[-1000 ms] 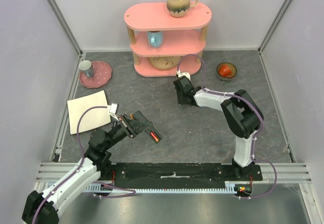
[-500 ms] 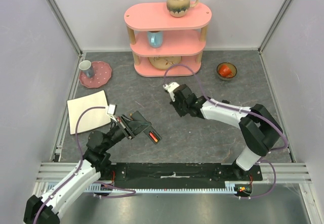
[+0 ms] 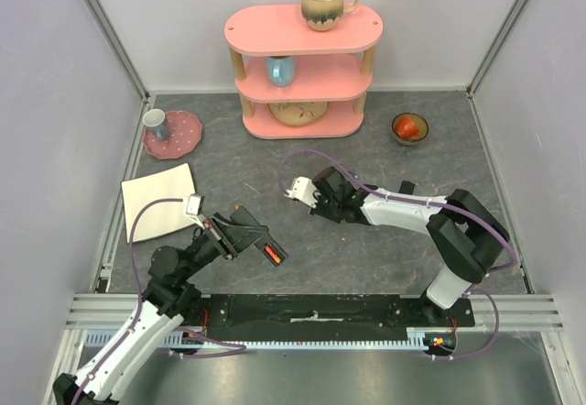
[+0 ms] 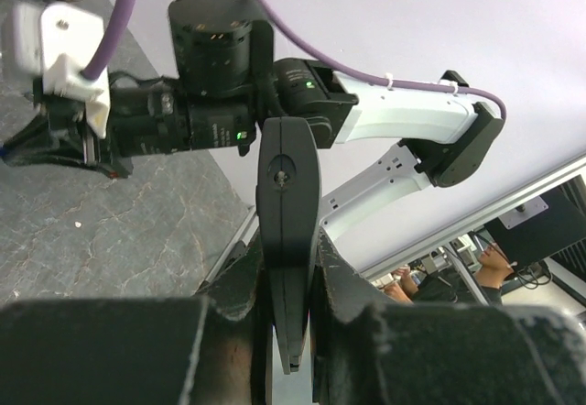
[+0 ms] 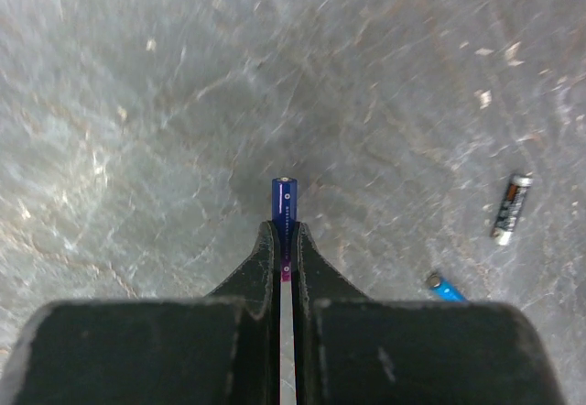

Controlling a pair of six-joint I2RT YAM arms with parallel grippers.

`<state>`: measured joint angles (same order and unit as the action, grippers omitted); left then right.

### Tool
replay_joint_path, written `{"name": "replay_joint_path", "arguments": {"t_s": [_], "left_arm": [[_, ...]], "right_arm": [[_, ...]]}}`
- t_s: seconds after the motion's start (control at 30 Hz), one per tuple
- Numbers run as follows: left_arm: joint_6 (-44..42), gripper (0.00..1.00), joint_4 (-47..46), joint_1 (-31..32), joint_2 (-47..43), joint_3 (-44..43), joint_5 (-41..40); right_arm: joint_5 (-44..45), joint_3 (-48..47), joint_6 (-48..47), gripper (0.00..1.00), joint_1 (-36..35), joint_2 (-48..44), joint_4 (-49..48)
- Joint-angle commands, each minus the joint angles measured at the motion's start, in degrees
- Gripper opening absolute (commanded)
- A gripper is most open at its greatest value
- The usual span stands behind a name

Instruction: Load the batteries into the remote control

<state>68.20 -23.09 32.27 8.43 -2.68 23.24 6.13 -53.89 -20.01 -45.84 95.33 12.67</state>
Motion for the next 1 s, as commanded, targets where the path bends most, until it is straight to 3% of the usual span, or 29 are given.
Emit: {"name": "replay_joint_path", "arguments": {"t_s": [0.0, 0.3, 0.33, 0.43, 0.6, 0.67, 0.8, 0.87, 0.97], "left_arm": [[-2.37, 0.02, 3.22, 0.07, -3.24, 7.86, 1.63], [-2.9, 0.02, 5.51, 0.07, -4.56, 7.51, 2.16], [-2.9, 0.02, 5.6, 0.07, -4.73, 7.51, 2.16], [-2.99, 0.02, 5.69, 0.07, -4.65, 7.42, 2.16], [-2.9, 0.02, 6.04, 0.07, -4.47, 7.34, 2.16], [-2.9, 0.02, 6.04, 0.07, -4.47, 7.34, 2.16], [-2.9, 0.02, 6.48, 0.07, -4.91, 7.25, 2.16], [-2.9, 0.02, 7.18, 0.07, -5.43, 7.25, 1.89], [-2.73, 0.02, 7.89, 0.07, -6.23, 7.42, 1.45]], "right_arm": [[-0.86, 3.09, -6.45, 0.0, -0.03, -2.51, -1.68], [-2.35, 3.53, -5.92, 0.0, -1.26, -0.67, -0.36], [-2.26, 3.35, -5.66, 0.11, -1.44, -0.58, -0.27], [-1.48, 3.18, -4.6, 0.32, -1.53, -0.67, -0.18], [0.54, 3.35, -2.85, 0.57, -1.44, -2.25, -0.8], [1.86, 3.35, -1.53, 0.59, -1.53, -4.08, -2.63], [10.01, 2.91, 7.07, 0.66, -1.53, -8.75, -9.05], [17.84, 1.86, 18.91, 0.68, -1.27, -9.98, -10.47], [17.79, -0.69, 42.72, 0.62, 0.93, -9.55, -6.96]]}}
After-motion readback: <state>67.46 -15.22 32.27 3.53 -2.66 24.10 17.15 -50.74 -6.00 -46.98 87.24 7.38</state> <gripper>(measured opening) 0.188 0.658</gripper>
